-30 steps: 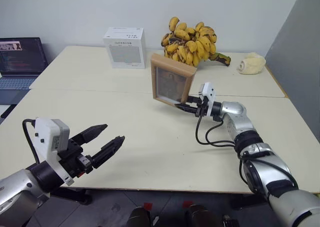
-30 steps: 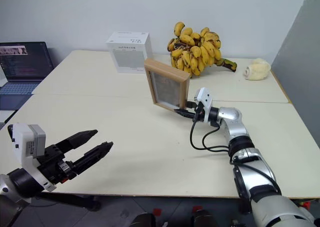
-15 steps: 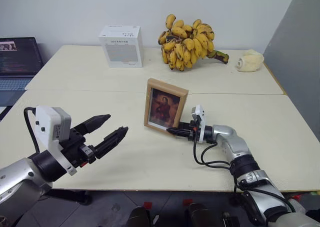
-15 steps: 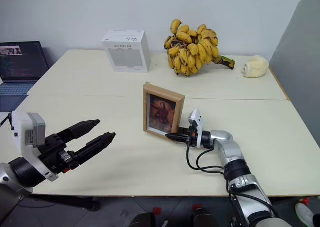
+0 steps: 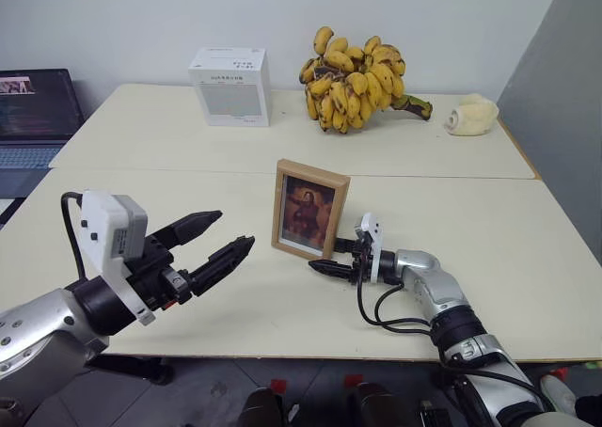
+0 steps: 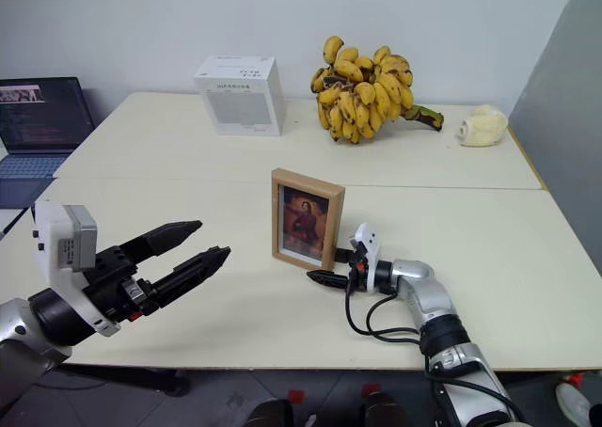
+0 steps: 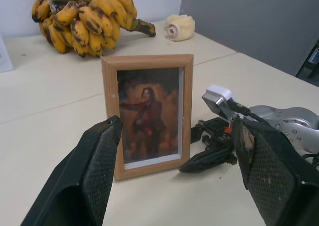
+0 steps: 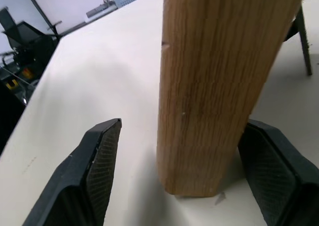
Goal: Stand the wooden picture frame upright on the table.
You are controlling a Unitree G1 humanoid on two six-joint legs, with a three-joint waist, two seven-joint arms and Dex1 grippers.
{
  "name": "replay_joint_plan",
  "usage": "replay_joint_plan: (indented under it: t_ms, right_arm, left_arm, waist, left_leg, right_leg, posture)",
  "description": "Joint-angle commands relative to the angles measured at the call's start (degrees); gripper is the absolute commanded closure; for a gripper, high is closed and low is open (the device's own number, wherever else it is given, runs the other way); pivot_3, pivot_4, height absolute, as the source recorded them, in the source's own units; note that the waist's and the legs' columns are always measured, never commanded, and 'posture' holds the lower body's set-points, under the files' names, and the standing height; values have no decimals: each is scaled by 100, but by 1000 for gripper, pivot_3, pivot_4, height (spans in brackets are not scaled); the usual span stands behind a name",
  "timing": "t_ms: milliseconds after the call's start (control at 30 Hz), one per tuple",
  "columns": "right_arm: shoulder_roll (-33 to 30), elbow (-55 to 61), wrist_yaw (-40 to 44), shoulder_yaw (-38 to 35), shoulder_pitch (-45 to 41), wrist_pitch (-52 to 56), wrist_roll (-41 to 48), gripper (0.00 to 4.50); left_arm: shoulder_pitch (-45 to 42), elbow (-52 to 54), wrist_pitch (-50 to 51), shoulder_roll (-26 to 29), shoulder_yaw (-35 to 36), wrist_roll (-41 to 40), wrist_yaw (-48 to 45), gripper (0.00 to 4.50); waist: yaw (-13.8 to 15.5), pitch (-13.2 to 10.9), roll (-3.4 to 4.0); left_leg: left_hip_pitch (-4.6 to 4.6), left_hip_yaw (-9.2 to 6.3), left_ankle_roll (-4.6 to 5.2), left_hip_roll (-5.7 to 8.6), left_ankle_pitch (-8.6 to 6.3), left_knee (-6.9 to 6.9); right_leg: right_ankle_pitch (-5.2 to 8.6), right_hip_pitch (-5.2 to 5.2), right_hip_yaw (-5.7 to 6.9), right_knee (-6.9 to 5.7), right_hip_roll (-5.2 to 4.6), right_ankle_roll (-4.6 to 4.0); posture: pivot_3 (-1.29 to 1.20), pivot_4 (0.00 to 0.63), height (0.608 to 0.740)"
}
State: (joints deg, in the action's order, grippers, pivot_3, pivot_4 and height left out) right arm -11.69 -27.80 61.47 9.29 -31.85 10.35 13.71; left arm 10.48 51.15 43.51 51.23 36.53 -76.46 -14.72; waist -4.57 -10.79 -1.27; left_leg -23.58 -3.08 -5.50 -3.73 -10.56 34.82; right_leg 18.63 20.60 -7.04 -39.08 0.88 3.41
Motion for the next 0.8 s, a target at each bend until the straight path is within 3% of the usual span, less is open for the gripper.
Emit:
replay_joint_plan:
  t_ms: [33, 200, 333, 533, 800]
  right_arm:
    - [-582, 729, -5, 86, 323, -159, -345, 947]
    - [-1513, 2250, 28, -151, 931, 408, -193, 947]
    - [-1949, 3683, -360, -771, 1089, 1570, 475, 947]
    - [-1999, 5100, -1165, -1452, 1077, 2935, 1394, 947]
    - [-1881, 5761, -1893, -1579, 1502, 3584, 1949, 947]
  left_arm:
    - [-187, 39, -250, 16, -295, 246, -131, 804]
    - [-224, -236, -441, -61, -566, 787, -591, 804]
    - [-132, -710, -605, -80, -657, 1295, -1209, 804]
    - [-224, -1086, -896, -142, -870, 1878, -1893, 804]
    - [-501, -1006, -1026, -396, -1168, 2075, -2030, 804]
  waist:
    - [30, 0, 0]
    - [112, 0, 1]
    - [109, -2, 4]
    - [122, -1, 3]
    - [146, 1, -1]
  left_leg:
    - [-4, 0, 0, 1, 0, 0]
    - [-30, 3, 0, 1, 0, 0]
    - [-45, 12, 0, -1, 0, -2]
    - [-46, 16, 0, -2, 0, -2]
    - [-80, 13, 1, -1, 0, 0]
  right_leg:
    - [0, 3, 0, 2, -1, 1]
    - [-2, 31, -3, 1, 0, 1]
    - [-1, 57, -11, -4, 1, 2]
    - [0, 62, -15, -3, 1, 5]
    - [-4, 84, -11, 0, 0, 3]
  posture:
    - [0, 150, 740]
    - [0, 150, 740]
    - [0, 150, 740]
    - [0, 150, 740]
    - [0, 150, 740]
